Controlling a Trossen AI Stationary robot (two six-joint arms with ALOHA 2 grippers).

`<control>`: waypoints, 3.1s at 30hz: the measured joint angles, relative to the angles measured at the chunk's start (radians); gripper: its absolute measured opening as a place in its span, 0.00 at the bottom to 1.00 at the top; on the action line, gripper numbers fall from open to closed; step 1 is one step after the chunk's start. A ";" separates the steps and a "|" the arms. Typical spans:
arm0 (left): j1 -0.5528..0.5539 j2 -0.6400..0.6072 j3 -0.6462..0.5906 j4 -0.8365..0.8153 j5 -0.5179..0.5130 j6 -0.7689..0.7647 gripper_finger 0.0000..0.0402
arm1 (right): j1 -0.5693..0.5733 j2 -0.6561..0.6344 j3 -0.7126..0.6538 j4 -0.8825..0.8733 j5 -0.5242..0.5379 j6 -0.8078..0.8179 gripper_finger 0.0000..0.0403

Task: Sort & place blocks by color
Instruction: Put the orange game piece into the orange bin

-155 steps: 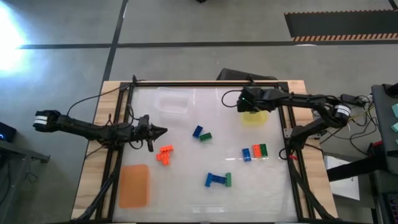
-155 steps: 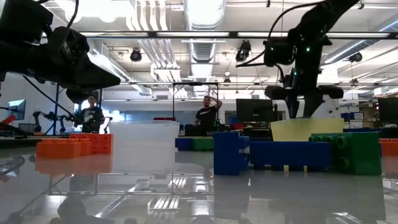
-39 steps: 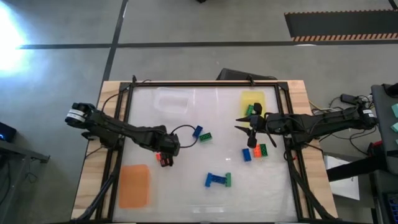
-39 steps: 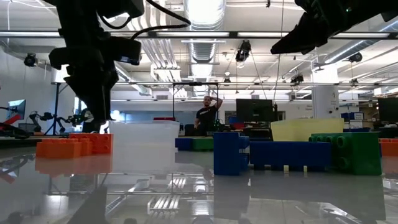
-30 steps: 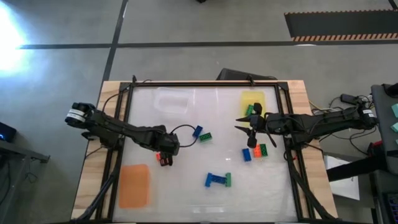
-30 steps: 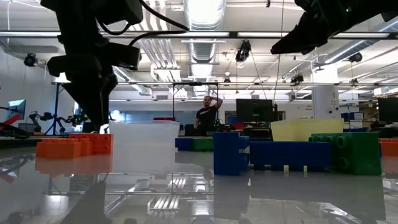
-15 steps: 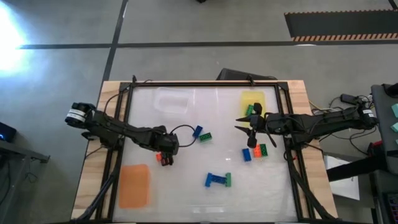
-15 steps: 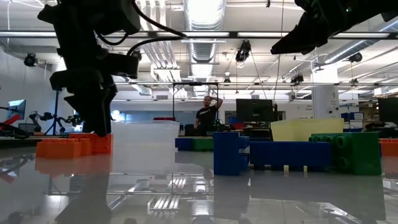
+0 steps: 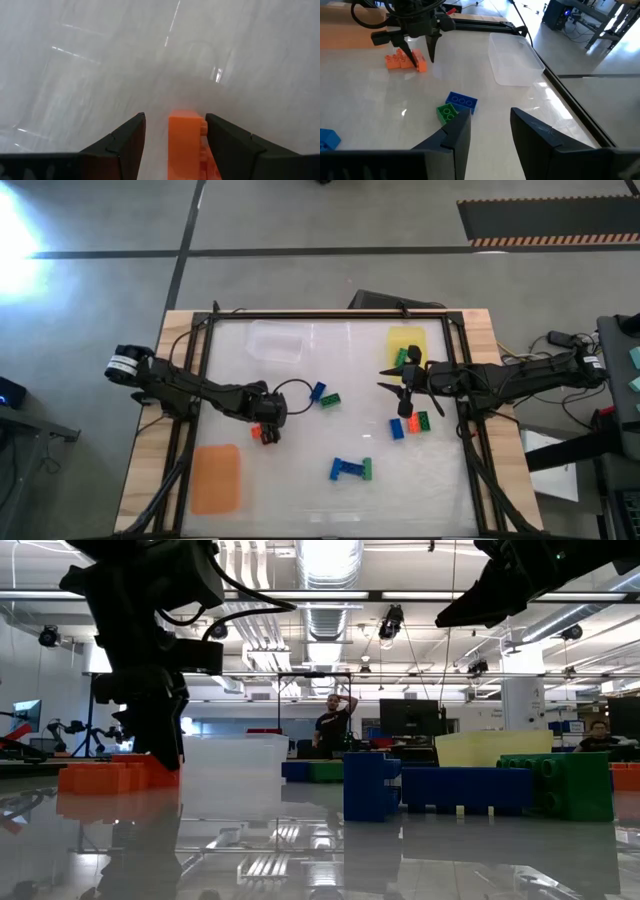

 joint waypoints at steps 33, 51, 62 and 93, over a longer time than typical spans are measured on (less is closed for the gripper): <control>0.000 0.000 0.044 -0.016 0.000 0.053 0.21 | 0.000 0.000 0.000 -0.002 0.000 0.000 0.32; -0.001 -0.002 0.274 -0.240 -0.029 0.056 0.21 | 0.000 0.000 0.000 -0.007 0.000 0.002 0.32; -0.024 -0.002 0.483 -0.334 -0.021 0.075 0.21 | 0.000 0.000 0.000 -0.020 0.000 0.019 0.32; -0.280 -0.005 0.558 -0.734 0.475 -0.881 0.21 | 0.000 0.000 0.000 -0.028 0.000 0.025 0.32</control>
